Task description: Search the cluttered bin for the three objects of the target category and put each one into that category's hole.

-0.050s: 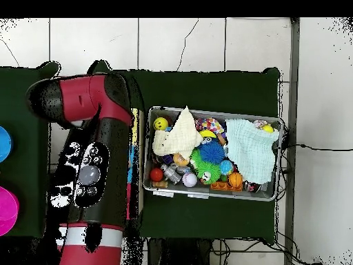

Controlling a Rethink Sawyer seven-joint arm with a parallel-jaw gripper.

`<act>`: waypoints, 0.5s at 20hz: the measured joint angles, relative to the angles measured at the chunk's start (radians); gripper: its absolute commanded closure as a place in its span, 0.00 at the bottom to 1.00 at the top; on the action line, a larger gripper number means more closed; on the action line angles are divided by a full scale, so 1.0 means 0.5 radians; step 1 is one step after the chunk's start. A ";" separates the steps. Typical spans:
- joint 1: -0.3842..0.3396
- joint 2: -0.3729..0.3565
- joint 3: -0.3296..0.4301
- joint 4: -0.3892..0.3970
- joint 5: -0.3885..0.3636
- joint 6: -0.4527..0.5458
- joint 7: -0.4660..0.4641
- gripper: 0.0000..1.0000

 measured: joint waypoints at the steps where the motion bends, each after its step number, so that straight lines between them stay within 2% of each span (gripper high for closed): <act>1: 0.000 0.008 0.000 0.001 0.000 0.000 0.000 1.00; 10: 0.000 0.072 0.000 0.012 0.001 0.015 0.000 1.00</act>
